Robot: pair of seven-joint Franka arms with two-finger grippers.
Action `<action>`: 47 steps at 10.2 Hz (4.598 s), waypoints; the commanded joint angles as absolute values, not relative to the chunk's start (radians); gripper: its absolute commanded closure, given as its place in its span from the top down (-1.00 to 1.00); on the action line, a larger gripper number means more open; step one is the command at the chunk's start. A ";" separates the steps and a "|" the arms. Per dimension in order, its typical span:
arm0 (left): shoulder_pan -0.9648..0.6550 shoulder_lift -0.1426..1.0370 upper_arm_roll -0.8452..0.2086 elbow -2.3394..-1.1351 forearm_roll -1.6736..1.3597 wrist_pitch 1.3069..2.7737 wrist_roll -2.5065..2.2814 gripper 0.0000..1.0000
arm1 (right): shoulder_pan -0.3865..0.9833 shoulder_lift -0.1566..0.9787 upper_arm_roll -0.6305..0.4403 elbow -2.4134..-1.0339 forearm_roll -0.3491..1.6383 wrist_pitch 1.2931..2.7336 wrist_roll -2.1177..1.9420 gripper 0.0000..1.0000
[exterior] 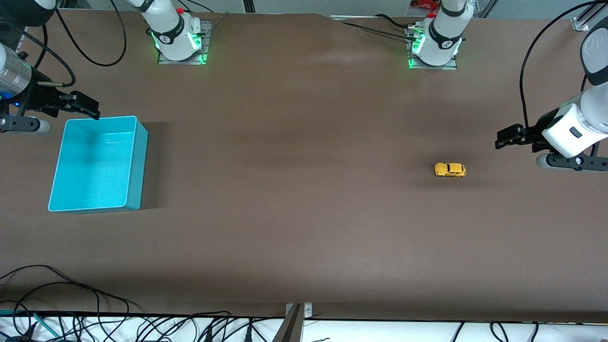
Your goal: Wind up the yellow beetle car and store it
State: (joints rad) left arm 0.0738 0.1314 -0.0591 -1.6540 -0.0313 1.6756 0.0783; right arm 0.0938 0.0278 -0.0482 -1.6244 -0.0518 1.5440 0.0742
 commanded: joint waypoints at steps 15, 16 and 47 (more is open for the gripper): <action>0.074 0.138 -0.054 -1.658 -0.051 1.677 0.091 1.00 | 0.091 0.017 -0.049 -1.620 -0.023 1.577 0.068 1.00; 0.074 0.138 -0.054 -1.658 -0.051 1.677 0.092 1.00 | 0.091 0.017 -0.049 -1.618 -0.023 1.577 0.067 1.00; 0.068 0.293 -0.058 -1.865 -0.052 1.978 -1.239 1.00 | 0.091 0.017 -0.049 -1.618 -0.023 1.575 0.067 1.00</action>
